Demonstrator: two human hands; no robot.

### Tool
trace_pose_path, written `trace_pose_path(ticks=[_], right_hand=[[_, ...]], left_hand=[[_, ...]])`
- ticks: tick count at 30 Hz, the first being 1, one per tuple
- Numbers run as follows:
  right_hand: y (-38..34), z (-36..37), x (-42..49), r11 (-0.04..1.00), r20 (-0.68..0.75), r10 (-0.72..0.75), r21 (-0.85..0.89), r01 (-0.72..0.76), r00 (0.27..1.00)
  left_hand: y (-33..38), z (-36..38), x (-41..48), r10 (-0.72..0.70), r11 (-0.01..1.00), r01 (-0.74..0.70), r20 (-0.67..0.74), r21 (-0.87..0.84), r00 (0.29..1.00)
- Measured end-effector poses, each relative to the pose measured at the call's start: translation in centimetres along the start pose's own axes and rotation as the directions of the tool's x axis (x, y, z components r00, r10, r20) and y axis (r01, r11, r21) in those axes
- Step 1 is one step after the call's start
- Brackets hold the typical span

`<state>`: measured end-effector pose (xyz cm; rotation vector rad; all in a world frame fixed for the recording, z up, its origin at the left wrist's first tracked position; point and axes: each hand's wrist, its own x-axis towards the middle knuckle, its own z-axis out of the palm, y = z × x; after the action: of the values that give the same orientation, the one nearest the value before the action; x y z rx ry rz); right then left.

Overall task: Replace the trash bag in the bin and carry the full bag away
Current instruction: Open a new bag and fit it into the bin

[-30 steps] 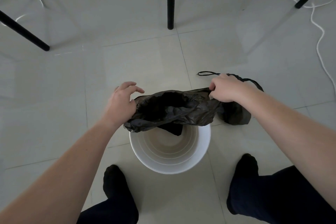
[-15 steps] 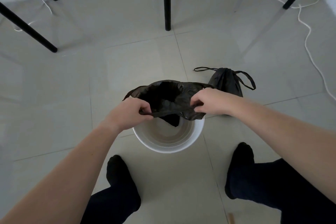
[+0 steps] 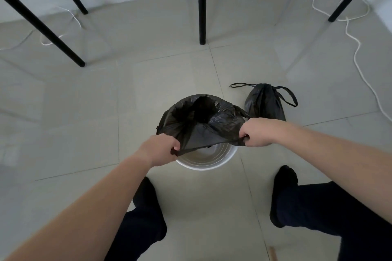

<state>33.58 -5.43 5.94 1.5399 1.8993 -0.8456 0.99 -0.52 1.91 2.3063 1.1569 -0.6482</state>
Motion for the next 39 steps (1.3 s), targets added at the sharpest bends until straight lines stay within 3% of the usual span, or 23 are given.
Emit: trace_pose_path(ticks=[7,15,26,35,39], right_hand=[[-0.6,1.6,-1.8,0.994,0.008,-0.044,0.101,0.043,0.999],[-2.7,4.2,-3.0,0.987,-0.034,-0.138,-0.090,0.135,0.990],[-3.0,6.6,-3.3,0.931,-0.041,-0.258,-0.276,0.237,0.965],[-2.6,8.7,-3.6,0.979,-0.006,-0.194,-0.063,0.193,0.981],[-2.3,9.8,-3.4,0.973,0.049,-0.173,-0.149,0.178,0.984]], left_hand=[[0.6,1.0,-1.8,0.054,0.999,-0.054,-0.043,0.002,0.998],[4.3,2.1,-3.2,0.180,0.984,-0.179,-0.060,0.014,0.982],[4.2,4.0,-5.2,0.067,0.989,-0.085,0.148,0.120,0.987],[4.3,5.5,-6.2,0.059,0.982,-0.096,0.216,0.165,0.975],[3.7,5.5,-6.0,0.029,0.977,-0.080,0.247,0.198,0.969]])
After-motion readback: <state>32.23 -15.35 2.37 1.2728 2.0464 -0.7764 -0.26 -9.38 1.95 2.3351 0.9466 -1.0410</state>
